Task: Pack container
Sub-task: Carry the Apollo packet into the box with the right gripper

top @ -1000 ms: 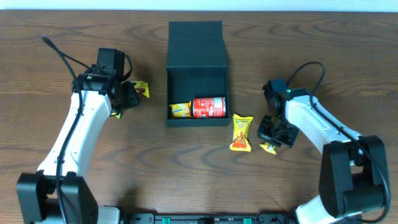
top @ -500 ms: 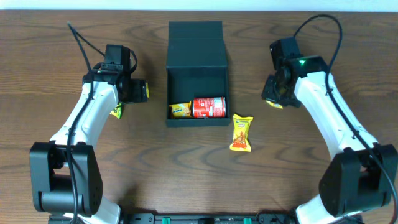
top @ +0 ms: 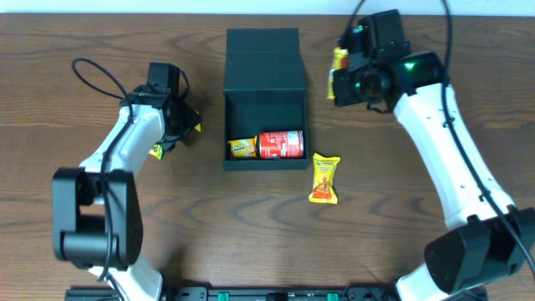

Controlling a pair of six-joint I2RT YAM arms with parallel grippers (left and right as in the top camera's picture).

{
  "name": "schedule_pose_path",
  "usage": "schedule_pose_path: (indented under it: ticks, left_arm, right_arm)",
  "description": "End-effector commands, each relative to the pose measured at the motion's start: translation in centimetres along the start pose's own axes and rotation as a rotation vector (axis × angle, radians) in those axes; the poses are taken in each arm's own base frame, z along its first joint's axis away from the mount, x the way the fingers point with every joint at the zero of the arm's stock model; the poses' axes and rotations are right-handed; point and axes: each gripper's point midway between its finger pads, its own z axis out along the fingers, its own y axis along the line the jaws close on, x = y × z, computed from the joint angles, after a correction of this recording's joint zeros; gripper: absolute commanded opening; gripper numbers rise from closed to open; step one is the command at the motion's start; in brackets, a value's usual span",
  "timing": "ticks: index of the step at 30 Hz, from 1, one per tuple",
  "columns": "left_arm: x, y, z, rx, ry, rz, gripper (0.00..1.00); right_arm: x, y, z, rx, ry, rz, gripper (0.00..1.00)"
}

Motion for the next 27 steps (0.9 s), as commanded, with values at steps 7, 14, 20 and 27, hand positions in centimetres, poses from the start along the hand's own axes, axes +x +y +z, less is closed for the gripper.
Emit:
schedule_pose_path:
  ticks: [7, 14, 20, 27]
  left_arm:
    - [-1.7, -2.3, 1.7, 0.084, -0.046, -0.116, 0.56]
    - [-0.9, -3.9, 0.7, 0.143, 0.034, -0.152, 0.42]
    - [-3.5, -3.7, -1.6, 0.087, -0.087, -0.108, 0.47]
    - [-4.6, -2.3, -1.6, 0.0, -0.161, 0.032, 0.58]
  right_arm:
    - [2.1, 4.5, 3.8, -0.119, 0.109, -0.323, 0.01]
    - [2.9, 6.1, 5.1, -0.171, 0.144, -0.345, 0.01]
    - [3.6, 6.8, 6.4, -0.209, 0.177, -0.315, 0.01]
    - [3.7, 7.9, 7.6, -0.259, 0.184, -0.304, 0.01]
